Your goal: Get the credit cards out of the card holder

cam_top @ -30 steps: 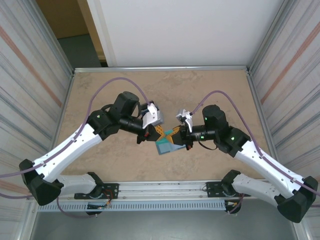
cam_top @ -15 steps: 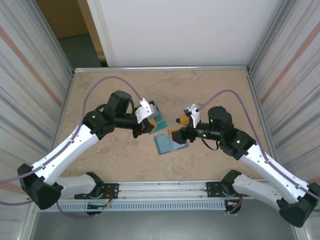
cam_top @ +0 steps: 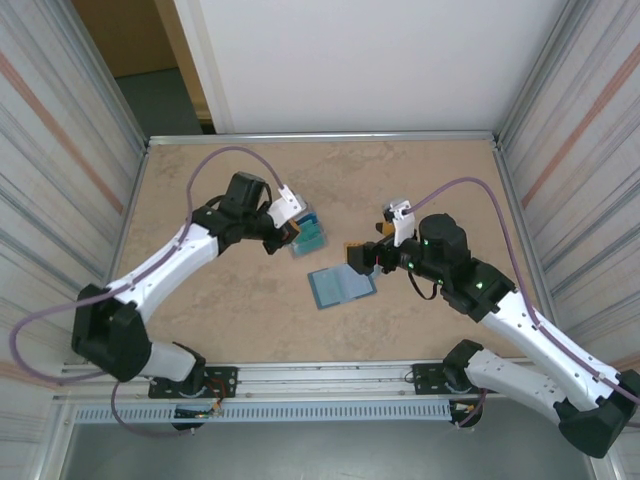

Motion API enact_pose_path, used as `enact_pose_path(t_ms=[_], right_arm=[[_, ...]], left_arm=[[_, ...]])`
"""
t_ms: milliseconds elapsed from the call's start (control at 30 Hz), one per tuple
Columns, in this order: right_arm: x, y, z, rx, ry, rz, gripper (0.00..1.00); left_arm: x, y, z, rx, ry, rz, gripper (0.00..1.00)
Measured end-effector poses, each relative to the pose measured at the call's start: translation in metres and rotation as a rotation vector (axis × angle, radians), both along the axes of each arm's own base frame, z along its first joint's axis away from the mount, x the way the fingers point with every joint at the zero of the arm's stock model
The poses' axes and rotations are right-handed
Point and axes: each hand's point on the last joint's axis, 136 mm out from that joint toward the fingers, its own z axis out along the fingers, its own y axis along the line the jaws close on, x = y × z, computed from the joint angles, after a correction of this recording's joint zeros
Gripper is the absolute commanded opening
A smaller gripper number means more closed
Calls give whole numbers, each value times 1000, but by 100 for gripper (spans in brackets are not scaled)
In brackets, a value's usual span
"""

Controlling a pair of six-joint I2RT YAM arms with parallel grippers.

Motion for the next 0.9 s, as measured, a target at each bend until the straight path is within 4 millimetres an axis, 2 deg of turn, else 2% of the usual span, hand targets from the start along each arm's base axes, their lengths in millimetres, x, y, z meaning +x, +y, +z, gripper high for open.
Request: enact_pose_path(t_ms=[133, 333, 567, 900], right_arm=[[15, -18, -5, -10, 20, -118, 99], [26, -34, -13, -8, 56, -215, 99], [27, -38, -16, -7, 70, -242, 99], [29, -42, -24, -16, 85, -264, 99]], left_arm=[[16, -3, -26, 44, 29, -18, 0], [34, -13, -41, 66, 24, -46, 0], [49, -19, -58, 85, 32, -63, 0], [55, -22, -84, 112, 72, -76, 0]])
